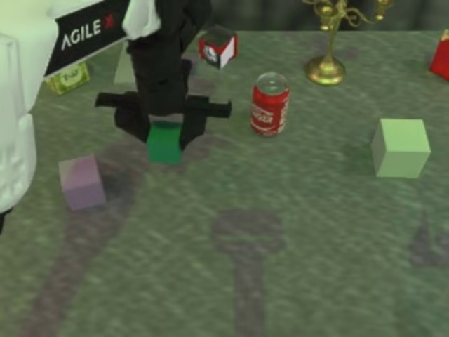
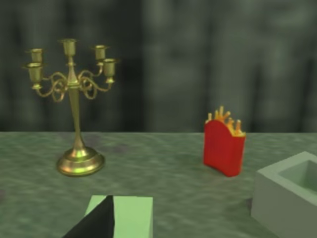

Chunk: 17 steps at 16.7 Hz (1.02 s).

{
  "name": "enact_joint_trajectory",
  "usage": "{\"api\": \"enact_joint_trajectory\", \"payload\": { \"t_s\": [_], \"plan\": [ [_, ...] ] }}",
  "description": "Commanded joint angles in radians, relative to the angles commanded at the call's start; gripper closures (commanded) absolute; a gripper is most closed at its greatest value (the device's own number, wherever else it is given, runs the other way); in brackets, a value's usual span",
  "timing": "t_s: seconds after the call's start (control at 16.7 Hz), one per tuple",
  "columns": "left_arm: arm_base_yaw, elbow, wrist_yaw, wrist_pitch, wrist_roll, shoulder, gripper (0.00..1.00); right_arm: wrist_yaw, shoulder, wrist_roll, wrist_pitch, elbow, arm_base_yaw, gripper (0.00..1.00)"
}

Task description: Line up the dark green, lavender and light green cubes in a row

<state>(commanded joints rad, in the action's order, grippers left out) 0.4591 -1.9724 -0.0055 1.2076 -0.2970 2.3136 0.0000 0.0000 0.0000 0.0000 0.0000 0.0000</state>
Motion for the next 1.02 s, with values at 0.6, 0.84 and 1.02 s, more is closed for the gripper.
{"api": "enact_joint_trajectory", "payload": {
  "t_s": [0.6, 0.84, 1.02],
  "plan": [
    [0.447, -0.078, -0.013, 0.085, -0.589, 0.015, 1.0, 0.0, 0.0, 0.0, 0.0, 0.0, 0.0, 0.0],
    [0.545, -0.088, -0.016, 0.095, -0.697, 0.002, 1.0, 0.0, 0.0, 0.0, 0.0, 0.0, 0.0, 0.0],
    [0.547, -0.088, -0.016, 0.095, -0.699, 0.001, 1.0, 0.0, 0.0, 0.0, 0.0, 0.0, 0.0, 0.0]
  ]
}}
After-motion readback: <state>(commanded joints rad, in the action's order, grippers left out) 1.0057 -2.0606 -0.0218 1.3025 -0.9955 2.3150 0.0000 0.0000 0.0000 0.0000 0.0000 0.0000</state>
